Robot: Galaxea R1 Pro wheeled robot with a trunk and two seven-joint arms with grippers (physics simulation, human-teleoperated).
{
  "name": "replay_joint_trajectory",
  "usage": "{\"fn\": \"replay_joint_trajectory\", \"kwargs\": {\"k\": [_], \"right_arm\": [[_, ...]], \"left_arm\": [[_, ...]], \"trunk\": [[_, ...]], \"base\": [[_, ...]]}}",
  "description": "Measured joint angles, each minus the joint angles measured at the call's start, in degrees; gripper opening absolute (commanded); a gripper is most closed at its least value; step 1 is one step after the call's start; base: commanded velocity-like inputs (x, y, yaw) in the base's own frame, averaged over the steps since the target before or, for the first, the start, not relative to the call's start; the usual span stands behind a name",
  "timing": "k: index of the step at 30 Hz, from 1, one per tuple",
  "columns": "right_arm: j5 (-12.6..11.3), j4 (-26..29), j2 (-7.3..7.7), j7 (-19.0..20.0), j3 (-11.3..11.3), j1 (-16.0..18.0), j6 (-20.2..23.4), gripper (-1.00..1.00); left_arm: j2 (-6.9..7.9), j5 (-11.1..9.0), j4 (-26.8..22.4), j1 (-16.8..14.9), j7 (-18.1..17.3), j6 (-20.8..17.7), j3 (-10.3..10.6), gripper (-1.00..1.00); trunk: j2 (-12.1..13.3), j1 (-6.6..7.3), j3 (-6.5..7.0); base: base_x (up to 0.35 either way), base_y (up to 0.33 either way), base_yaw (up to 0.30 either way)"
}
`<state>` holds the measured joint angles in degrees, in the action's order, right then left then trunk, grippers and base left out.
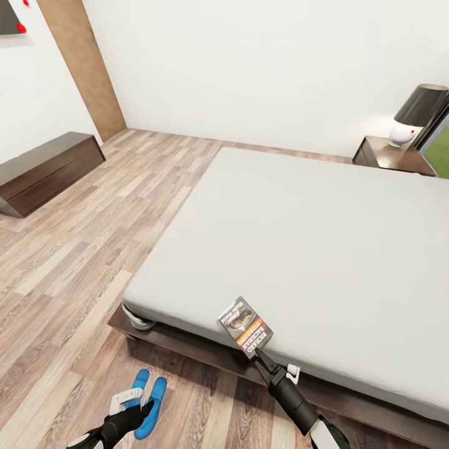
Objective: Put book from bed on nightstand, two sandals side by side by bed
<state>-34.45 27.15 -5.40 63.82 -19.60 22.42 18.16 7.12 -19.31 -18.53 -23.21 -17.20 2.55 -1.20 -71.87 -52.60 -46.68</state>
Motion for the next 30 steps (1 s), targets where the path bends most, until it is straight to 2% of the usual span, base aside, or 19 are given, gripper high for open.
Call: {"fn": "replay_joint_trajectory", "kwargs": {"k": [30], "right_arm": [[-0.01,0.0,0.0,0.0,-0.02,-0.01,0.0,1.0]], "left_arm": [[0.0,0.0,0.0,0.02,0.01,0.0,0.0,1.0]], "trunk": [[-12.04,-6.59,-5.39]], "base": [[0.0,0.0,0.0]]}}
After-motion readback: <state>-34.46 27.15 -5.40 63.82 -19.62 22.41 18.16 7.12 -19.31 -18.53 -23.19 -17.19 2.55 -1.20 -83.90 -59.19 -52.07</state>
